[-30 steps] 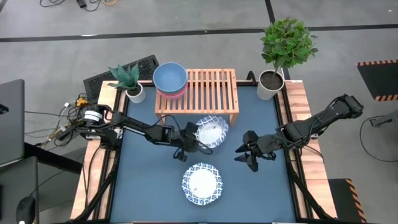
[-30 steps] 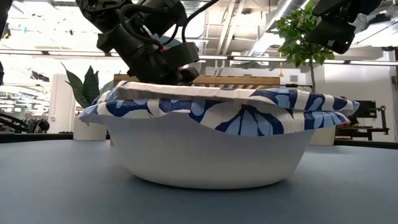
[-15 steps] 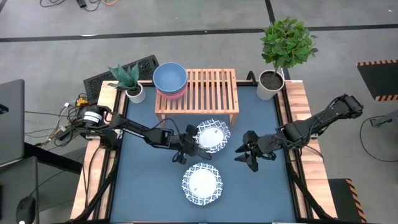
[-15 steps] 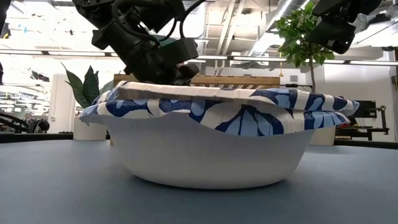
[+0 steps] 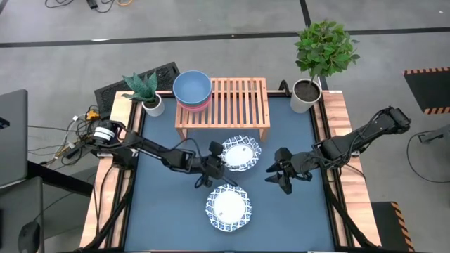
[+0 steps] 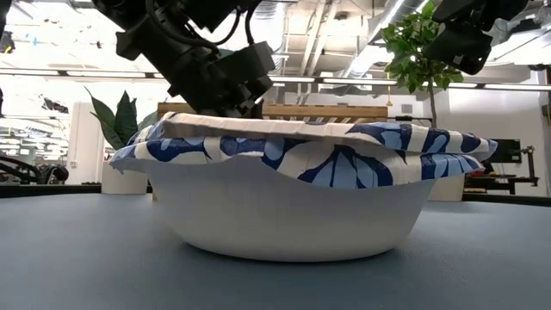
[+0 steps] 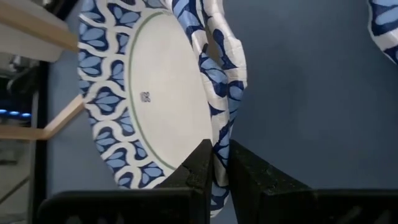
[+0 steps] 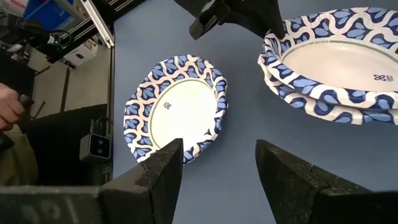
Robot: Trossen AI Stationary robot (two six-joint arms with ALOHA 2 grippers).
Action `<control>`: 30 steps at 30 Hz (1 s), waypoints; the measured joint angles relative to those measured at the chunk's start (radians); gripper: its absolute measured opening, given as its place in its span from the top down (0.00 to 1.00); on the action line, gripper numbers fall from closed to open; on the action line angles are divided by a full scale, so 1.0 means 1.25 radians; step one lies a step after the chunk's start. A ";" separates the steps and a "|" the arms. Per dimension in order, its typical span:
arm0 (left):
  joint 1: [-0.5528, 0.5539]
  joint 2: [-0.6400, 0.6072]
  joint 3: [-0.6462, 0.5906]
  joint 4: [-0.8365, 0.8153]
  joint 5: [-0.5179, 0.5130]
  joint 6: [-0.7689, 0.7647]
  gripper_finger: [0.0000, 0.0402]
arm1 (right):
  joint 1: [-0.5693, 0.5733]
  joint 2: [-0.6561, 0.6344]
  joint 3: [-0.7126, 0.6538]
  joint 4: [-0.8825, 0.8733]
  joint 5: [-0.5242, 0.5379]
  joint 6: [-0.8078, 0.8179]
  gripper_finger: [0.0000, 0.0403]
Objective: Place and stack bowls onto a shelf
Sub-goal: Put the top white patterned bowl on the shelf
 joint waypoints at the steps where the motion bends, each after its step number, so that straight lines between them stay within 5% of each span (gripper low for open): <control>1: -0.002 0.000 0.000 0.004 -0.009 0.002 0.94 | 0.000 0.000 0.000 0.000 0.000 0.000 0.44; 12: -0.025 0.000 0.056 -0.018 -0.073 -0.012 0.94 | 0.000 0.000 0.000 0.000 0.000 -0.001 0.44; 30: -0.076 -0.001 0.287 -0.315 -0.001 -0.062 0.94 | 0.051 0.000 0.000 0.000 -0.003 -0.001 0.44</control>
